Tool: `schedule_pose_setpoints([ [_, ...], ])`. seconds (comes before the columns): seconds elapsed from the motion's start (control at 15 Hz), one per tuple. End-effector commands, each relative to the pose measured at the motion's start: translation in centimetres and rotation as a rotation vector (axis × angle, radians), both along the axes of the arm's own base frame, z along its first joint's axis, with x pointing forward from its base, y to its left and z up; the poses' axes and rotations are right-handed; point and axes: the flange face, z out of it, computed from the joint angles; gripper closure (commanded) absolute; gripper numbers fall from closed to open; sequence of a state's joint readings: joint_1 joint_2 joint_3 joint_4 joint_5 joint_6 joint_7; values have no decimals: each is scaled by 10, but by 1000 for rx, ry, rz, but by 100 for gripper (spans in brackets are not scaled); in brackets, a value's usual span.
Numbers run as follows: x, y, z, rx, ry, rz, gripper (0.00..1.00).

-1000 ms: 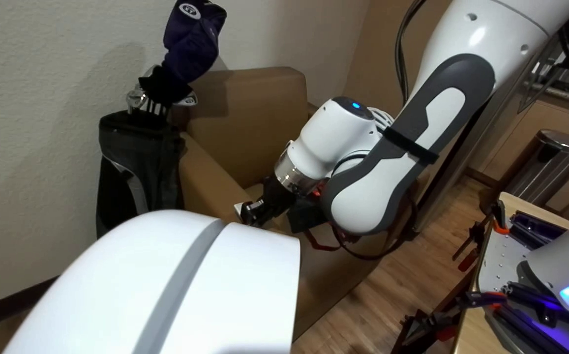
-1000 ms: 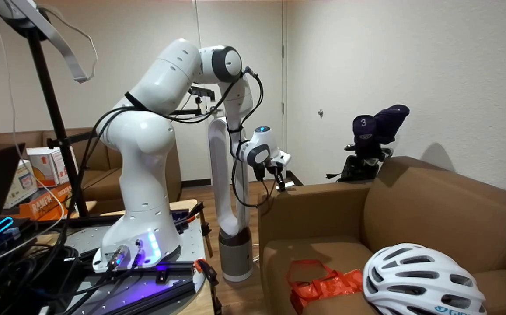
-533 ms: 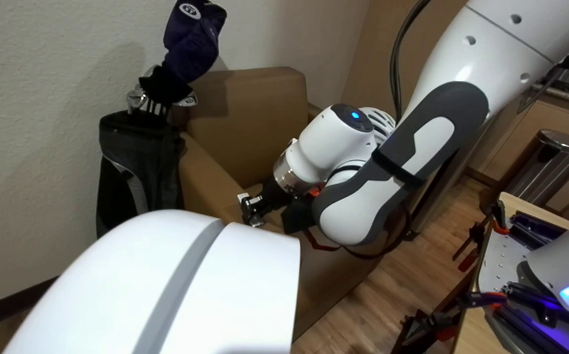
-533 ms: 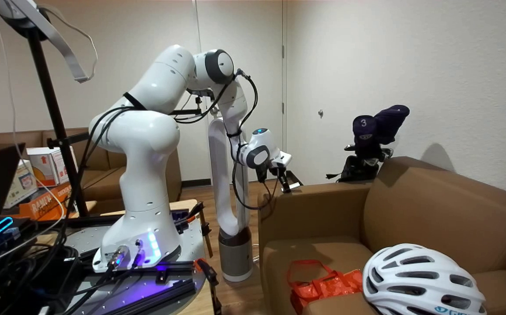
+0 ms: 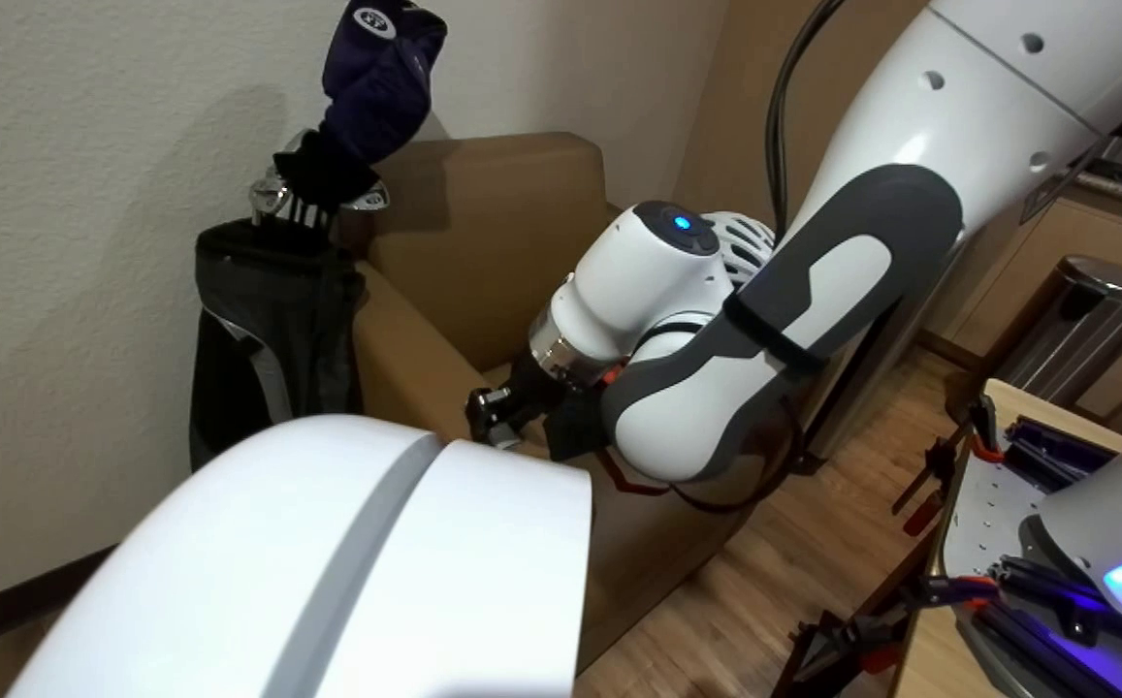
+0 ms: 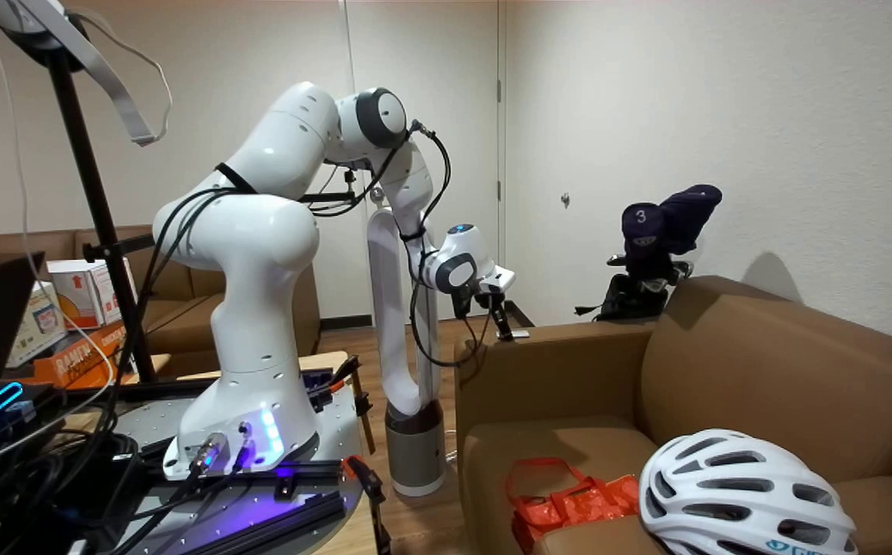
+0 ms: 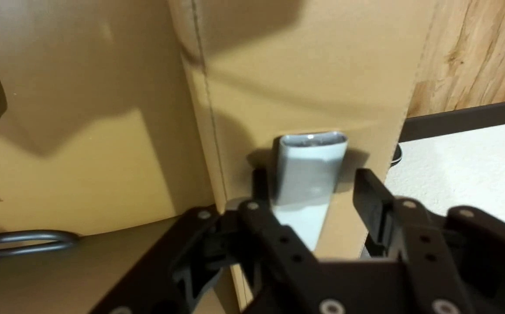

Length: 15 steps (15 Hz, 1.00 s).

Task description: Remove the white object from the top of the orange bag on the sofa and place it on the left armrest of the sofa

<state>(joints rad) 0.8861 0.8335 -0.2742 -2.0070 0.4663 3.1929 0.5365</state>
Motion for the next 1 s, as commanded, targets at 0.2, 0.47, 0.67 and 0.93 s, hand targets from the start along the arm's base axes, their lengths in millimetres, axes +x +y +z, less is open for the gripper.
schedule_pose_setpoints([
  [0.2,2,-2,1,35,38,-39,1],
  [0.47,4,-4,11,51,23,-54,0],
  [0.67,6,1,23,73,-15,-68,0],
  [0.93,8,8,40,104,-56,-65,0],
])
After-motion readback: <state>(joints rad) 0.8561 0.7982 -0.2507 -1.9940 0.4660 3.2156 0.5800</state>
